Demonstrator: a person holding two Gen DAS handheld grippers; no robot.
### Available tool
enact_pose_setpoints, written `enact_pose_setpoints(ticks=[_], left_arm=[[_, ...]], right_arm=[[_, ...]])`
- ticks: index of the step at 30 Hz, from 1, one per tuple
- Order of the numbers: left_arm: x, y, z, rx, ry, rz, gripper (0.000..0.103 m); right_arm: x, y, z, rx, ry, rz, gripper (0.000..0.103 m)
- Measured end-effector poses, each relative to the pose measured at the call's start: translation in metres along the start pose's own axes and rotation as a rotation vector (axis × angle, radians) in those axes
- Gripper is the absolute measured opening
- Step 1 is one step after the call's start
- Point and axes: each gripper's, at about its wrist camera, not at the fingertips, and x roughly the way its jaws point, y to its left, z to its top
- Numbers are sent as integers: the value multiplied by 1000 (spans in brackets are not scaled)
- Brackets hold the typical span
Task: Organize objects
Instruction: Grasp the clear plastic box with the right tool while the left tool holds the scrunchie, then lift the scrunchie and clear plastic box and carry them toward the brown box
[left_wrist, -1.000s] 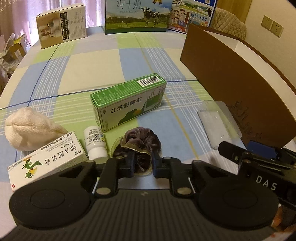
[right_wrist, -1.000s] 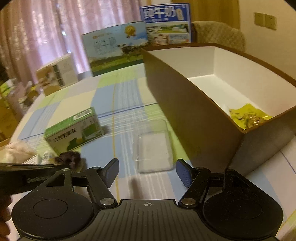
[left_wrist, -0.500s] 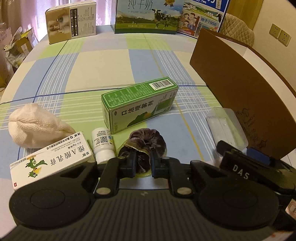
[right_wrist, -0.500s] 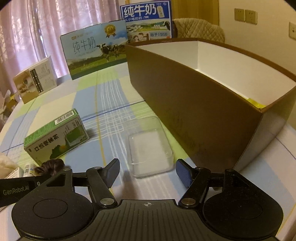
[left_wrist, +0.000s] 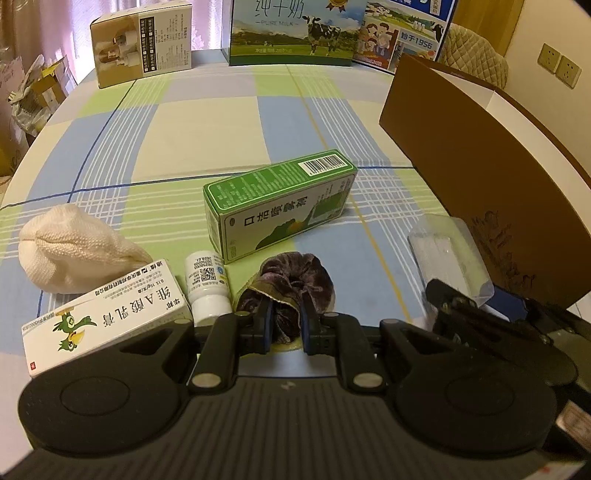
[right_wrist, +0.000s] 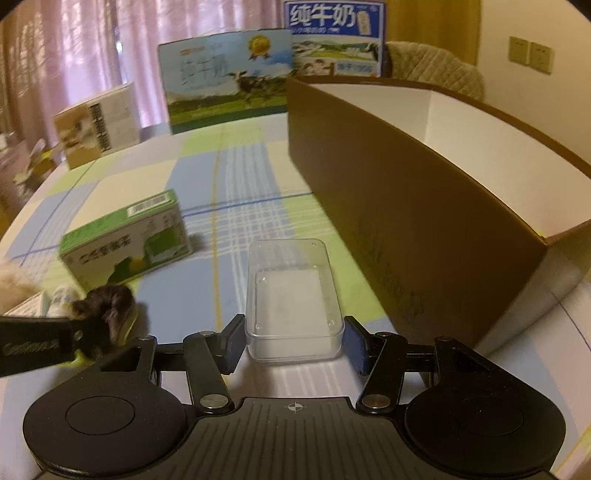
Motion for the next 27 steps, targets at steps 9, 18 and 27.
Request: enact_pose_setpoints(ticks=[9,18,27], left_arm=[[-8,-3,-12,-16,47,-24,5],[-30,-9,-31,-22,34,-40,7],[-25,-19,-10,47,-90,22,43]], right_arm=[[-28,-8,-10,-54,114,137,52],[-41,-29,-20,-39,124,135,52],[-28,-35,-18,2,115,133,58]])
